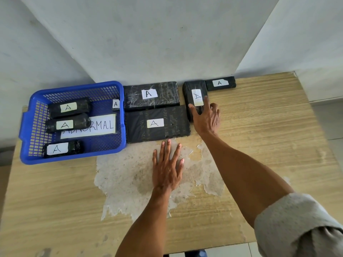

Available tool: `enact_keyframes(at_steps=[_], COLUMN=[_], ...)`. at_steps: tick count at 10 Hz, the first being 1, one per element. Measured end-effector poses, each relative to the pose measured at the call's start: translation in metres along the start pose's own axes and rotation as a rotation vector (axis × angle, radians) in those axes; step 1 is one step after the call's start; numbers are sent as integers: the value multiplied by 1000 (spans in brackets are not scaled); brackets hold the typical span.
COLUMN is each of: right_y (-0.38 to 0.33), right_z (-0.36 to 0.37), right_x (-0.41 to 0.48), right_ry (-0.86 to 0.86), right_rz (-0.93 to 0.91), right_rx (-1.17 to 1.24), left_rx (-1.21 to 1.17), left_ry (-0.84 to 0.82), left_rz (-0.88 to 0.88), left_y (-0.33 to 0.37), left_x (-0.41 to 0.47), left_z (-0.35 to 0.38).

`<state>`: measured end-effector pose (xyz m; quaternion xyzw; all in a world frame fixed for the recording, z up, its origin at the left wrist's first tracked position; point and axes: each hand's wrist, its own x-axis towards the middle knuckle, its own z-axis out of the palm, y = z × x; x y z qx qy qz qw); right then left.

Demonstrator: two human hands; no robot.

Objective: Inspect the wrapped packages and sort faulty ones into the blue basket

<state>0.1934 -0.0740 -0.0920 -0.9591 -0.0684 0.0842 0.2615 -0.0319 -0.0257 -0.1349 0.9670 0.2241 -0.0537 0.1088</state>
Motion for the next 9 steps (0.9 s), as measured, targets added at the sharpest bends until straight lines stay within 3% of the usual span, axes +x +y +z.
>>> enact_keyframes(at_steps=[1, 3, 7, 8, 9], right_y=[28, 99, 110, 108, 95], right_z=[10, 20, 12, 7, -4], right_x=[-28, -100, -148, -169, -186], right_ry=[68, -23, -145, -206, -262], right_rz=[17, -131, -182, -158, -132], right_rx=[71, -229, -306, -315, -283], left_rx=[-4, -11, -11, -31, -51], left_ry=[2, 13, -6, -53, -222], left_rz=[8, 2, -94, -121, -97], left_y=[1, 0, 0, -3, -4], left_x=[0, -1, -13, -23, -23], left_z=[-1, -1, 2, -5, -27])
